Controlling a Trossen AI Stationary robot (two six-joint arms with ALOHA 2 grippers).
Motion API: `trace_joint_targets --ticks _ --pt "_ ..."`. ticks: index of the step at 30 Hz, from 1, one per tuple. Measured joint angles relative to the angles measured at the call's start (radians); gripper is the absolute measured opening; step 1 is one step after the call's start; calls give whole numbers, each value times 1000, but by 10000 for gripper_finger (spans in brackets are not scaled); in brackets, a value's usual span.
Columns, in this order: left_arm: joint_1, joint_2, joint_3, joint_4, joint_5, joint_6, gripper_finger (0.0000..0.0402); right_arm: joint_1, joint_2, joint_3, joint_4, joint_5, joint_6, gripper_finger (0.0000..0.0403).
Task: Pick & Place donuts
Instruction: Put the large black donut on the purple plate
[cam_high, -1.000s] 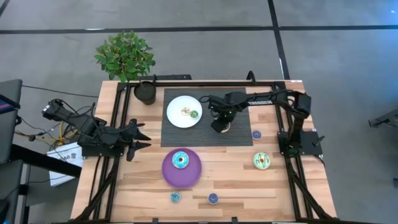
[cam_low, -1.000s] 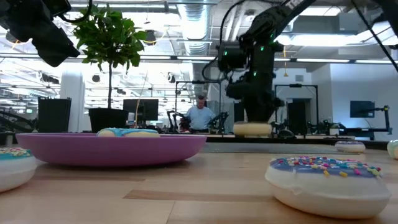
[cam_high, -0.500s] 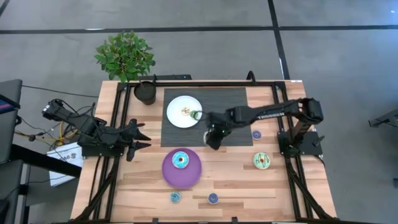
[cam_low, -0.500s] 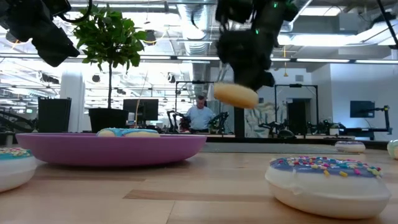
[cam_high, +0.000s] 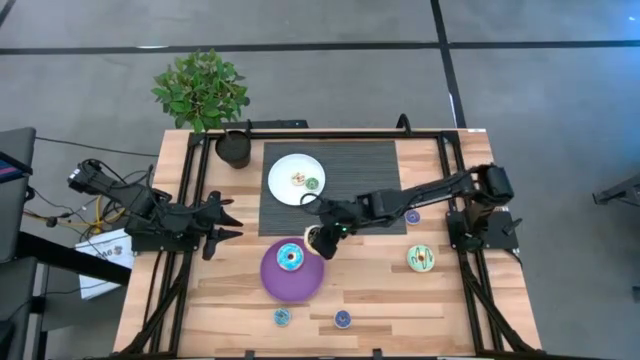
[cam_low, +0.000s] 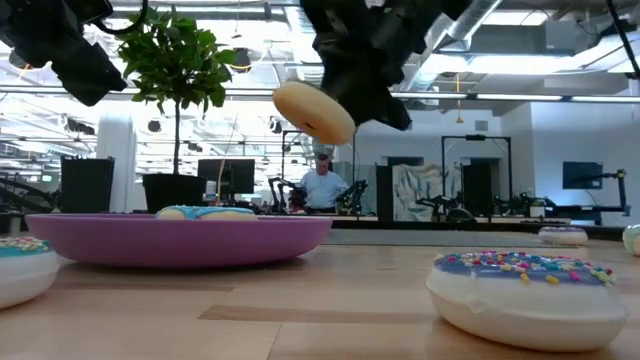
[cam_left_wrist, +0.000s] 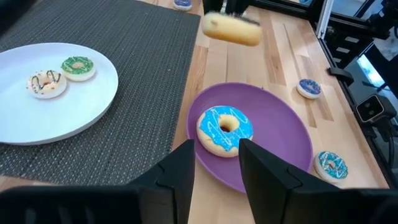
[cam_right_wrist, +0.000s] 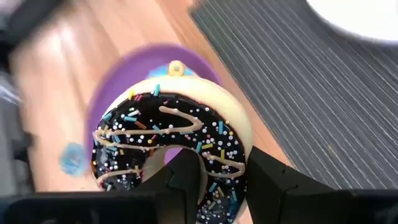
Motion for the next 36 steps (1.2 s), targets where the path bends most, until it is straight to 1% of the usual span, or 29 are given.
trace_joint_targets --ticks 2,7,9,11,13,15,16,18,21,24,25,29,32,34,36 --pt "0 0 0 -6 0 0 116 9 65 88 -4 4 0 95" --pt "0 -1 0 -24 16 0 116 17 212 303 -192 7 -28 95" --pt "0 -1 0 -27 32 0 116 15 249 379 -268 7 -46 95" --pt "0 -1 0 -40 41 0 116 13 287 451 -286 -8 -72 95" --pt "0 -1 0 -41 45 -1 116 13 314 502 -334 -23 -106 95" --pt "0 -1 0 -41 45 -6 116 13 348 561 -313 -38 -143 95" --pt "0 -1 0 -42 45 -7 116 13 360 584 -349 -38 -163 95" --pt "0 -1 0 -41 47 -7 116 14 393 640 -346 -42 -204 95" --pt "0 -1 0 -39 47 -7 116 20 438 711 -416 -53 -262 95" --pt "0 -1 0 -39 47 -7 116 31 469 756 -491 -69 -293 95" --pt "0 -1 0 -39 47 -8 116 36 469 757 -541 -69 -297 95" --pt "0 -1 0 -40 47 -7 116 60 483 756 -619 -68 -304 95" --pt "0 -1 0 -42 47 15 116 75 499 759 -598 -70 -323 95" --pt "0 -1 0 -43 47 19 116 79 502 756 -631 -71 -333 95" --pt "0 -1 0 -43 47 17 116 80 502 757 -617 -70 -310 95"
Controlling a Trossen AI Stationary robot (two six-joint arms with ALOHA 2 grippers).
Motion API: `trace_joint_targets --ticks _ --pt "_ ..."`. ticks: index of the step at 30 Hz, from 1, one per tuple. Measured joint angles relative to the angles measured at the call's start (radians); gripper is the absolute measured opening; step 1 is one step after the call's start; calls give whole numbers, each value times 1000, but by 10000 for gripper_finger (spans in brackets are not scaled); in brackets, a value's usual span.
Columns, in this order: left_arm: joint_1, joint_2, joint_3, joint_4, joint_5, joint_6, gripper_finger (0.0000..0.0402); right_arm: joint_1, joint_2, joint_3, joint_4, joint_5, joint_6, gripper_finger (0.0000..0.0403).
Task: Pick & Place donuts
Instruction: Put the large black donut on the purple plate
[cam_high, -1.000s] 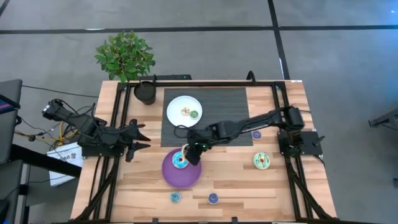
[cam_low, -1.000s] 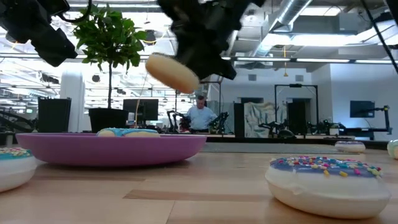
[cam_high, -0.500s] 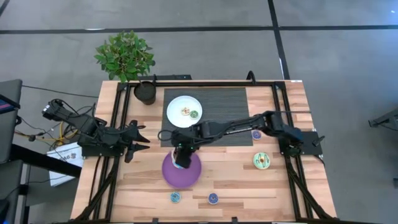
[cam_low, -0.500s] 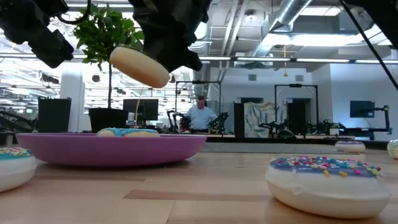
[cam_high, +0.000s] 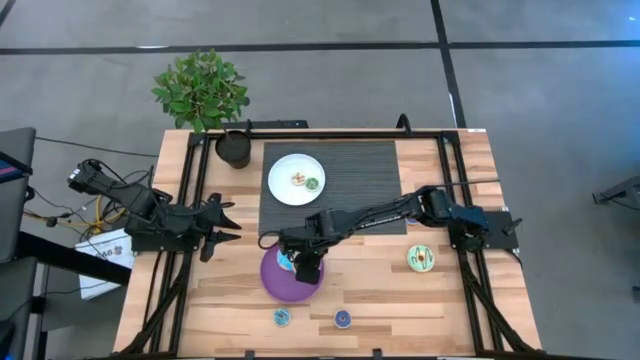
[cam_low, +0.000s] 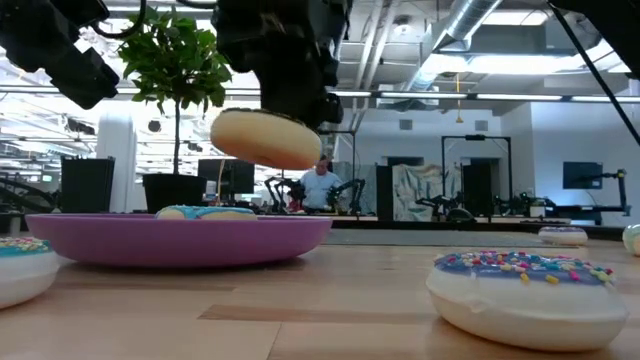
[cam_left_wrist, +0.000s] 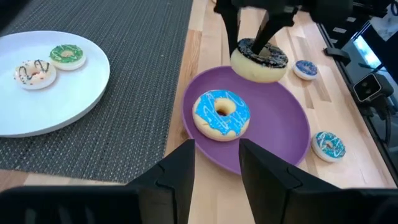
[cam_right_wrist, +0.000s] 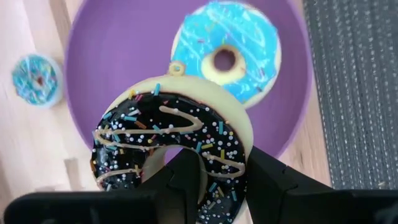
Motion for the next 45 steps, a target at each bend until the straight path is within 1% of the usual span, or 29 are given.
trace_joint_targets --ticks 9,17,19,23,31,39,45 --pt "0 0 0 -1 2 -1 116 7 -1 -12 17 1 177 95" --pt "0 0 0 -24 2 -1 116 -2 -1 -18 20 0 220 95" --pt "0 0 0 -29 3 -1 116 -1 -1 -19 29 1 262 95" --pt "0 0 0 -43 3 -1 116 6 -1 -42 105 4 379 95" --pt "0 0 0 -49 3 0 116 35 -2 -106 116 9 515 95" --pt "0 0 0 -48 3 0 116 55 -2 -162 174 7 556 95" --pt "0 0 0 -47 3 0 116 53 -2 -168 171 1 566 95"
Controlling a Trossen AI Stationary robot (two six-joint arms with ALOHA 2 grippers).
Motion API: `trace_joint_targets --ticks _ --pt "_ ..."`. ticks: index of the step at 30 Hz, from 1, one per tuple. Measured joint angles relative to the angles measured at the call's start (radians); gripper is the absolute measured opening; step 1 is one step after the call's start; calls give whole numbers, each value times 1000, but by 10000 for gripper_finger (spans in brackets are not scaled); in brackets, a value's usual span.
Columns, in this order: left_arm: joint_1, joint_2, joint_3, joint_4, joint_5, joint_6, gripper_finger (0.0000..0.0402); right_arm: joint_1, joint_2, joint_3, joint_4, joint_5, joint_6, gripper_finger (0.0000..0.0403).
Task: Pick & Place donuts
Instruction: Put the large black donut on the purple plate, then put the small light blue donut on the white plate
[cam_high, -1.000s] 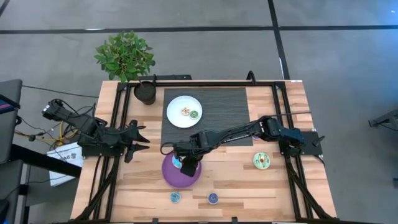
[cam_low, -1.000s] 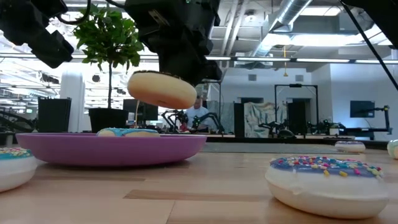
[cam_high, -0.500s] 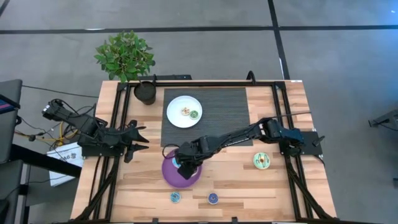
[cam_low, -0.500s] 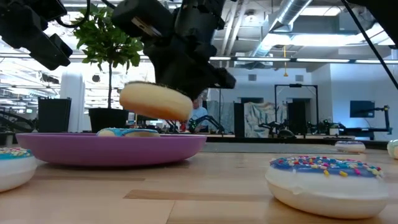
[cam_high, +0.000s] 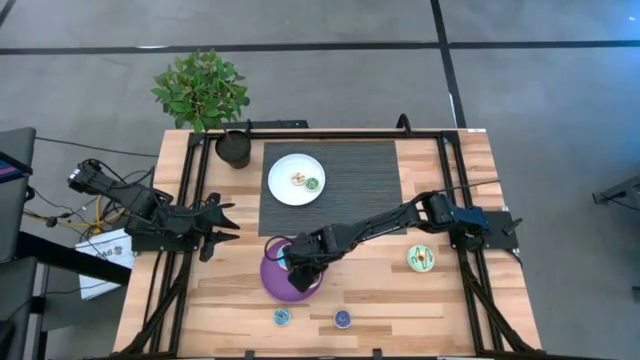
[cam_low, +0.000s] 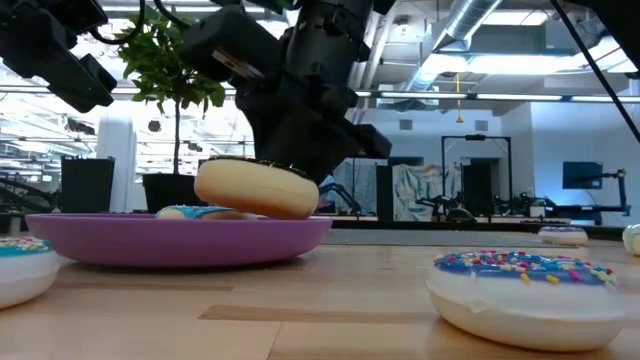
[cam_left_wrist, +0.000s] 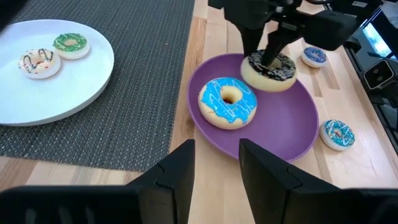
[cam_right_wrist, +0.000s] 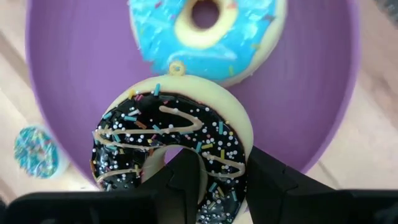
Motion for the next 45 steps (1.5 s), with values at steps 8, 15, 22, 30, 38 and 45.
trace_joint_targets --ticks 8,15,22,30,38,45 --pt "0 0 0 0 0 20 116 5 0 0 -1 3 -34 120" --pt "0 0 0 0 0 26 116 3 0 0 -3 2 -53 179" --pt "0 0 0 0 0 26 116 -1 0 0 -54 1 -48 233" --pt "0 0 0 0 0 26 116 -14 -8 1 -73 -45 -47 245" --pt "0 0 0 0 0 26 116 -26 -8 1 -115 -137 -16 244" --pt "0 0 0 0 0 26 116 -27 -9 40 -172 -154 -2 244"
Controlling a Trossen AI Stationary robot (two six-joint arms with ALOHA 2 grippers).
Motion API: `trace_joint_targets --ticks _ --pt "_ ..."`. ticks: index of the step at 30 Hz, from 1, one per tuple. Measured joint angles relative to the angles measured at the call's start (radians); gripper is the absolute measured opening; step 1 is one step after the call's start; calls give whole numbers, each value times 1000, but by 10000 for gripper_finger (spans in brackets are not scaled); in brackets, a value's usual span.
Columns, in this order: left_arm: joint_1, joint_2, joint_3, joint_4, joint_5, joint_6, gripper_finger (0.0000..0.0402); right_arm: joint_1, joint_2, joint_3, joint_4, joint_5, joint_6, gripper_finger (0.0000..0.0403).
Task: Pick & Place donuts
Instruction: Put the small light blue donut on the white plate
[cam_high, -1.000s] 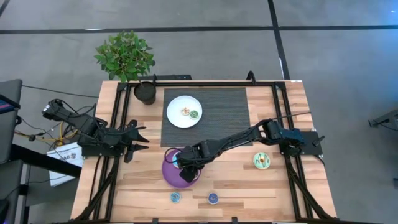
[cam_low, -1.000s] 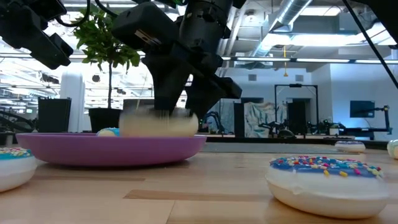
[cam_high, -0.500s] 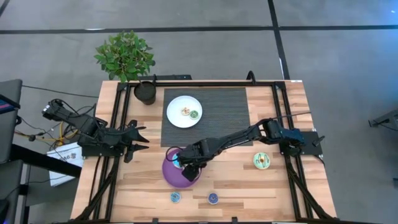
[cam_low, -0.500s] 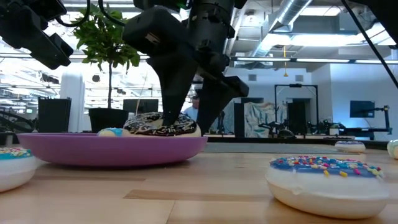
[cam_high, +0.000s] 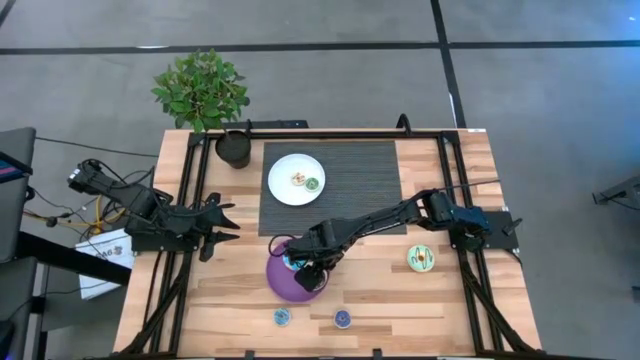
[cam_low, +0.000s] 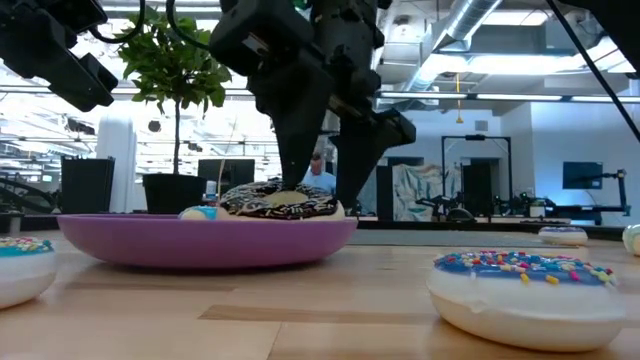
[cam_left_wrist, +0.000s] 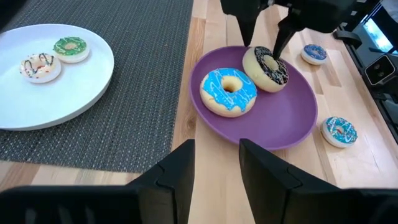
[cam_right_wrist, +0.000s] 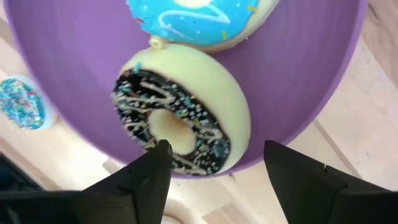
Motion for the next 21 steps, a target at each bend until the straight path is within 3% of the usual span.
trace_joint_targets --ticks 9,21 --pt "0 0 0 0 0 0 116 -7 0 86 -73 34 -26 244" --pt "0 0 0 9 0 -8 116 40 -1 232 -253 331 -105 244"
